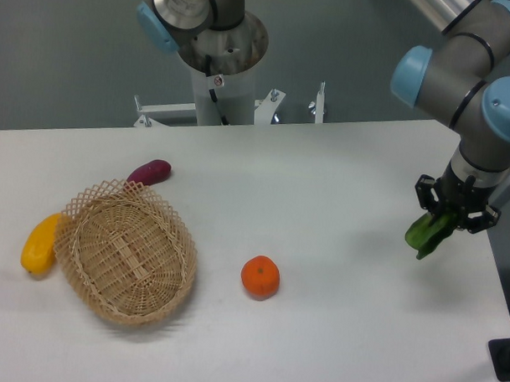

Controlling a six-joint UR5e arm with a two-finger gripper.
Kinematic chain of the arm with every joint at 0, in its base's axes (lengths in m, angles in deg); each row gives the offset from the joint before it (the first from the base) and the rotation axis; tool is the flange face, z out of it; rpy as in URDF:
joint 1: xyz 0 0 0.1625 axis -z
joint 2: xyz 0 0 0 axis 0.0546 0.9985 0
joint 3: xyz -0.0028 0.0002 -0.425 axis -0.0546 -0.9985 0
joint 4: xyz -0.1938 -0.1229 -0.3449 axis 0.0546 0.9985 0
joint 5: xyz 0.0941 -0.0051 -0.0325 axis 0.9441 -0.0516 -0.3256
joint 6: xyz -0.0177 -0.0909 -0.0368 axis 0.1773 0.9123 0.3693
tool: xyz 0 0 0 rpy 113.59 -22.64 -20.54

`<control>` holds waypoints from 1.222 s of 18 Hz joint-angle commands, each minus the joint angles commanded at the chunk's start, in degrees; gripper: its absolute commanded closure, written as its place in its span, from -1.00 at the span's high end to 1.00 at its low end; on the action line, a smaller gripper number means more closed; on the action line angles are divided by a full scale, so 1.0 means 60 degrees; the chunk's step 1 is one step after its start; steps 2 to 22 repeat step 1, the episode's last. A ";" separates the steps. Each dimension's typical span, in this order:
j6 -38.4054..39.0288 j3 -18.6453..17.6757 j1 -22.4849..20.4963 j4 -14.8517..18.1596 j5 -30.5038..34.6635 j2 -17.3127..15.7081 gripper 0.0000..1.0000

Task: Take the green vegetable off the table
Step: 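Lift the held bok choy up and back toward the start pose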

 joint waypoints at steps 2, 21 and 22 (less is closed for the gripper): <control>0.0000 0.0000 0.0000 0.0014 0.0000 0.0000 -0.27; 0.0000 0.0000 0.0000 0.0014 0.0000 0.0000 -0.27; 0.0000 0.0000 0.0000 0.0014 0.0000 0.0000 -0.27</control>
